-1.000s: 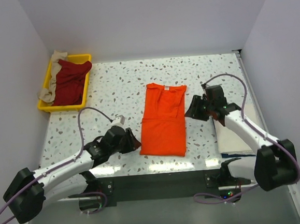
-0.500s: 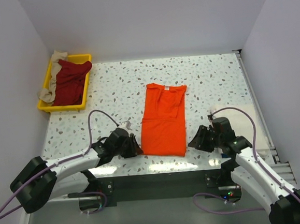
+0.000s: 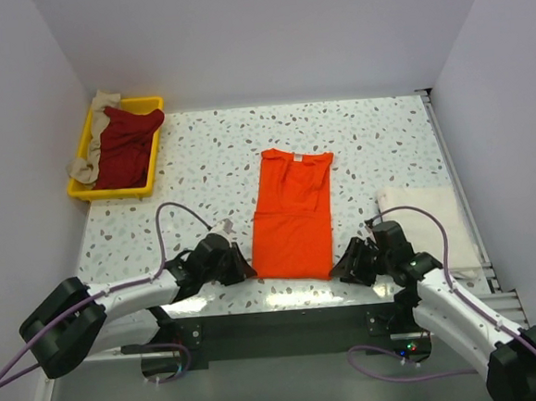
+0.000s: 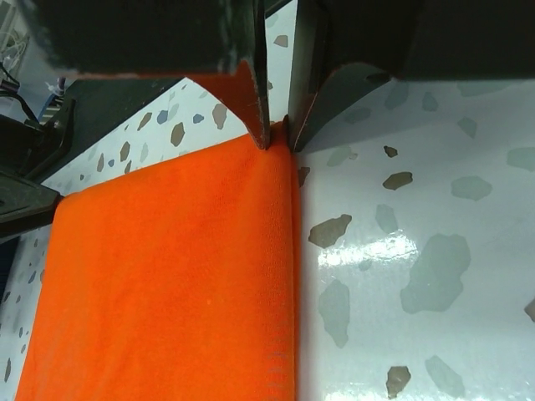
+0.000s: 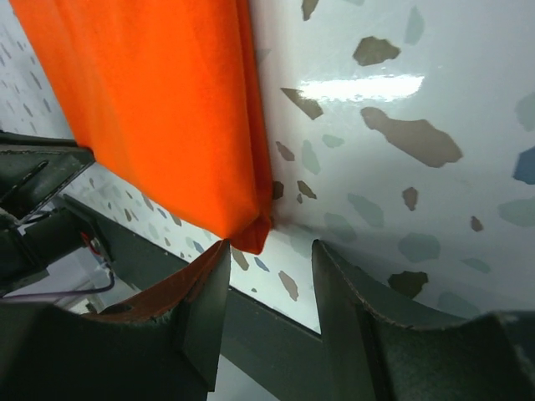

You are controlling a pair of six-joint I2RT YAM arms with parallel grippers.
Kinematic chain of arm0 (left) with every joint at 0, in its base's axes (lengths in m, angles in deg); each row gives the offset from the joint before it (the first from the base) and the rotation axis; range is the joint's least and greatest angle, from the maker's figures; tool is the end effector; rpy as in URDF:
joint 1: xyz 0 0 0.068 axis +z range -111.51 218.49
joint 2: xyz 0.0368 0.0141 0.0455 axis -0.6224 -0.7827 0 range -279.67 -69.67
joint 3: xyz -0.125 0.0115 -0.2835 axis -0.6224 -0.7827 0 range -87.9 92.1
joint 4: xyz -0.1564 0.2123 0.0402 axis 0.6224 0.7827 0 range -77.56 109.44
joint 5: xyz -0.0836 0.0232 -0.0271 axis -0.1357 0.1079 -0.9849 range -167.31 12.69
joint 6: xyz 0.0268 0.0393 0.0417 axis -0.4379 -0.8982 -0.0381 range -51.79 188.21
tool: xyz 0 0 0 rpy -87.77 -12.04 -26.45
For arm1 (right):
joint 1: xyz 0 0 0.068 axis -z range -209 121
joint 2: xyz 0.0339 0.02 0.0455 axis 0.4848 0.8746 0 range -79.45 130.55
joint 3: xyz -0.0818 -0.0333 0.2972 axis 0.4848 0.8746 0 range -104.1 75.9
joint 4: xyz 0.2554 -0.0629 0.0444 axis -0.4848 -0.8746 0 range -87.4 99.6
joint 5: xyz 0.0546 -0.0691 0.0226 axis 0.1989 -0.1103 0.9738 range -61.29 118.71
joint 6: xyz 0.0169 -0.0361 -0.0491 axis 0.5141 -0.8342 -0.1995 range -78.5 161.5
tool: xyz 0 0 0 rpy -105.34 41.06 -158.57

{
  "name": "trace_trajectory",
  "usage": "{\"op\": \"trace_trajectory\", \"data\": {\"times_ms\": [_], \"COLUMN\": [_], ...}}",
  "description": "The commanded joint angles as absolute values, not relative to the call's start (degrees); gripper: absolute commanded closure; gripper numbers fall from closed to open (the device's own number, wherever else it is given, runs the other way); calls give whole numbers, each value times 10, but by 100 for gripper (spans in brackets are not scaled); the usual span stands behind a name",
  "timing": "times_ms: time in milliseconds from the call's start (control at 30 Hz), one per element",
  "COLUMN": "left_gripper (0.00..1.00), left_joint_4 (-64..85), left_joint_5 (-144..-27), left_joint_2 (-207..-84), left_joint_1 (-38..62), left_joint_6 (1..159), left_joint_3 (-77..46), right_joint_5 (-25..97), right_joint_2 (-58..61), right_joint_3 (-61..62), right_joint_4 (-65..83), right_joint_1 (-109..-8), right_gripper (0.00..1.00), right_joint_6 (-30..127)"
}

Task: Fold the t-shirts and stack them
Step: Fold the tshirt

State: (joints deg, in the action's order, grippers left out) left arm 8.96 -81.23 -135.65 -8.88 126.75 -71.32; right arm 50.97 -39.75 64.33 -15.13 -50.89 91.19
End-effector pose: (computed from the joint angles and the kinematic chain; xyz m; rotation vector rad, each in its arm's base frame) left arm 0.1269 -0.1426 0.1504 -0.2163 2.5797 -0.8898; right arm 0.0938 0.0575 0.1465 0.4712 2.6415 0.9533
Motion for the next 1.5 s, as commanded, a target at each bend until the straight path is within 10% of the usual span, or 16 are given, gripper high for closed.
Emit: {"op": "trace_trajectory", "data": {"times_ms": [0,433,1067,1467], "left_gripper": [81,89,73,100], "left_joint_4": [93,87,98,91], "left_joint_5": [-799,-779,-785,-796], "left_joint_2": [-1362,-1359,-1342,-1333], "left_joint_1": [-103,-146,-149,-152], "left_joint_6": [1291,1331,1331,1329], "left_joint_3": [-737,-742,-752,-736], "right_joint_5": [511,450,473,468], "right_joint_2": [-382,-437,-381,-409], "right_joint_3": [668,677,689,662], "right_joint_4": [-110,-152,-62,-101], "right_joint_1": [-536,-552,-554,-554], "right_gripper": [52,64,74,97], "right_joint_6": [949,978,999,981]}}
